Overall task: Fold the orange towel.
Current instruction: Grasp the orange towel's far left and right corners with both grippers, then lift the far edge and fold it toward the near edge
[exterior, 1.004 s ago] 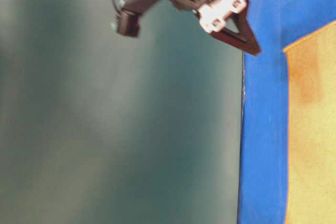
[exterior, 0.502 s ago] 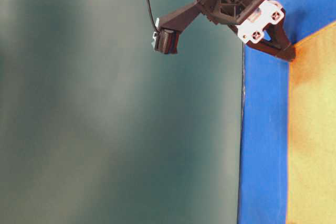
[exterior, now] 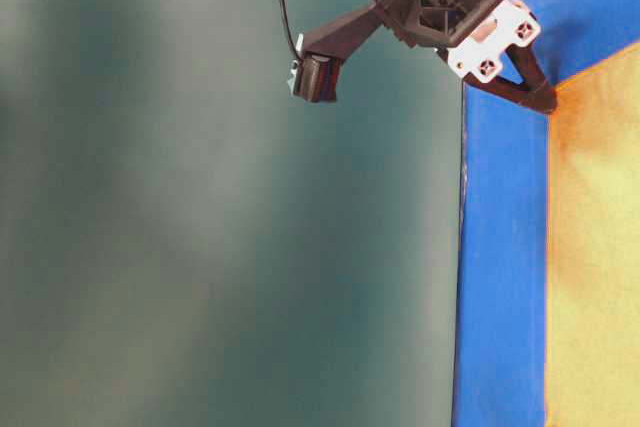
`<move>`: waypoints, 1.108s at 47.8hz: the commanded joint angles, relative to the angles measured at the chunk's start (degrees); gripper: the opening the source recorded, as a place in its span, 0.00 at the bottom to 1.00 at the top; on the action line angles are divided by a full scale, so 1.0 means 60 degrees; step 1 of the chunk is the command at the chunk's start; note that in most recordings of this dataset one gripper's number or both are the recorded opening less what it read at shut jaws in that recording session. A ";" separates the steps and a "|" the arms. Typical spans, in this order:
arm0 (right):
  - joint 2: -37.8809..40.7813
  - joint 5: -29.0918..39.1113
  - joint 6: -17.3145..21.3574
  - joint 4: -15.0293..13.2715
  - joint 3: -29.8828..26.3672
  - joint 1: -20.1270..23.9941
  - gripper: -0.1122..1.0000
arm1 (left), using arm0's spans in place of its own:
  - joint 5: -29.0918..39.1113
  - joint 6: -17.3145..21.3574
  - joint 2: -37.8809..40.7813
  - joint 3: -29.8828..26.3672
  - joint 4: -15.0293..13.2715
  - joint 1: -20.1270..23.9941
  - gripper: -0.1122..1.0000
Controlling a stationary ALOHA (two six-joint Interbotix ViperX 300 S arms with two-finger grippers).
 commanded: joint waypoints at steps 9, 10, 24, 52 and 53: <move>-0.0820 0.0029 0.0044 0.0088 0.0073 0.0000 0.11 | 0.1113 0.0044 -0.0864 -0.0498 0.0015 -0.0059 0.10; -0.0864 0.0015 0.0044 0.0088 0.0088 0.0000 0.11 | 0.1187 0.0044 -0.0952 -0.0527 0.0015 -0.0059 0.10; -0.1040 -0.0029 0.0044 0.0088 0.0161 0.0029 0.11 | 0.1465 0.0000 -0.1523 -0.0381 0.0015 -0.0117 0.10; -0.2520 0.0088 0.0439 0.0352 0.0864 0.2139 0.11 | 0.1846 -0.0674 -0.3560 0.0469 0.0015 -0.3091 0.10; -0.2563 0.0103 0.0469 0.0381 0.0908 0.2271 0.11 | 0.1890 -0.0747 -0.3589 0.0498 0.0015 -0.3237 0.10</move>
